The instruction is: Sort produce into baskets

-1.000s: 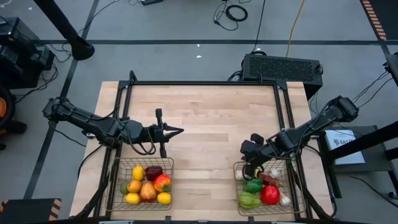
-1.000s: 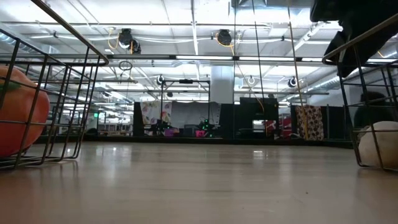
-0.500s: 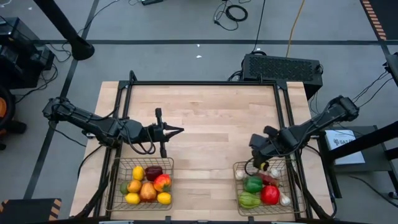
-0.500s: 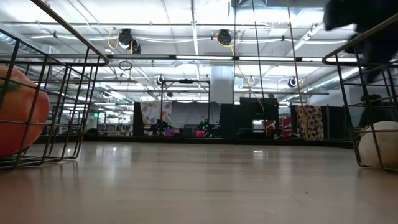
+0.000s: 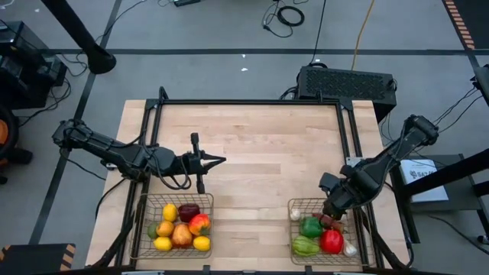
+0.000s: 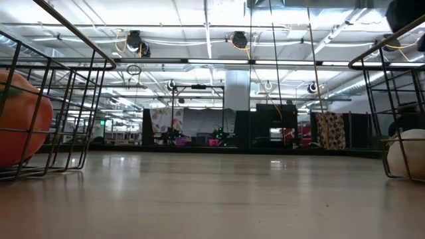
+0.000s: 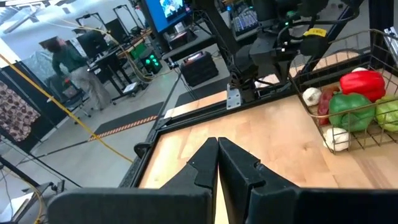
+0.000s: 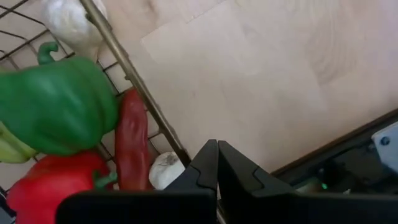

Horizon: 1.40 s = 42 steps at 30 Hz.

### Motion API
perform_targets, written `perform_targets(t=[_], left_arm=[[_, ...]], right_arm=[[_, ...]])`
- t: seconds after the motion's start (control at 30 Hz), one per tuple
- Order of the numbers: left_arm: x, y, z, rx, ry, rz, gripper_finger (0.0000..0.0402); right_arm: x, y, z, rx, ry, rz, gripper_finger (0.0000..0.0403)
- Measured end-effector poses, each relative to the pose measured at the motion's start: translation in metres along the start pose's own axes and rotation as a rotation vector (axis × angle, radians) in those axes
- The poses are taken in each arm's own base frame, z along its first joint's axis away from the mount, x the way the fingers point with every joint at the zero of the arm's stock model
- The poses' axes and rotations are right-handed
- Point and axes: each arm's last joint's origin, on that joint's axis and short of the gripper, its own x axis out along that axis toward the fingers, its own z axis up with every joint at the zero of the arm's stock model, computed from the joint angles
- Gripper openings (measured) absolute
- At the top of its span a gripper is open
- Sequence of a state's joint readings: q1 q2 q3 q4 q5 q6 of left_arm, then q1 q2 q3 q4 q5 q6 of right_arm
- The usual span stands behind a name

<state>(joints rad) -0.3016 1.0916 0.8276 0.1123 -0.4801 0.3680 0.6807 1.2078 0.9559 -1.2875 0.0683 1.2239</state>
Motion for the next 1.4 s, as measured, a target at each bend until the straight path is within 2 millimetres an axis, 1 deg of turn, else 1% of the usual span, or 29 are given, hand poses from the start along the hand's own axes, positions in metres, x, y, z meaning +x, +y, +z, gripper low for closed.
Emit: perform_targets(t=[0.13,0.2,0.3,0.43,0.57,0.67,0.73,0.83,0.97,1.07,1.17,1.23,1.33,1.4], left_arm=[[0.0,0.001,0.0,-0.032,0.004,0.023,0.002],[0.0,0.001,0.001,-0.019,0.002,0.03,0.002],[0.0,0.002,0.003,0.008,-0.022,0.04,0.002],[-0.001,0.005,0.009,-0.022,-0.076,0.07,0.002],[-0.002,0.008,0.011,-0.051,-0.084,0.108,0.002],[-0.003,0.018,0.01,-0.091,-0.082,0.131,0.002],[-0.006,0.027,0.008,-0.138,-0.082,0.132,0.002],[-0.011,0.037,0.005,-0.161,-0.089,0.068,0.002],[-0.016,0.038,-0.013,-0.188,-0.097,-0.011,0.002],[-0.018,0.032,-0.036,-0.187,-0.05,-0.037,0.002],[-0.02,0.025,-0.059,-0.193,-0.03,-0.037,0.002],[-0.021,0.02,-0.073,-0.2,-0.045,-0.031,0.002],[-0.024,0.012,-0.094,-0.214,-0.081,-0.041,0.002],[-0.026,0.008,-0.107,-0.241,-0.095,-0.033,0.002]], right_arm=[[-0.001,0.004,-0.007,0.031,-0.014,0.015,0.0],[-0.001,0.006,-0.008,0.033,-0.063,0.018,0.0],[-0.001,0.005,-0.004,0.021,-0.196,-0.018,0.0],[-0.003,0.004,0.01,-0.05,-0.411,-0.078,0.0],[-0.006,0.004,0.032,-0.148,-0.641,-0.173,0.0],[-0.012,0.005,0.054,-0.239,-0.771,-0.223,0.0],[-0.02,0.004,0.073,-0.288,-0.838,-0.21,0.0],[-0.032,0.002,0.105,-0.398,-0.927,-0.142,0.0],[-0.043,-0.01,0.141,-0.533,-1.053,0.0,0.0],[-0.035,-0.02,0.157,-0.589,-1.104,0.098,0.0],[-0.018,-0.029,0.166,-0.592,-1.168,0.167,0.0],[-0.001,-0.033,0.169,-0.593,-1.21,0.205,0.0],[0.025,-0.035,0.169,-0.601,-1.258,0.245,0.0],[0.037,-0.035,0.168,-0.595,-1.288,0.25,0.0]])
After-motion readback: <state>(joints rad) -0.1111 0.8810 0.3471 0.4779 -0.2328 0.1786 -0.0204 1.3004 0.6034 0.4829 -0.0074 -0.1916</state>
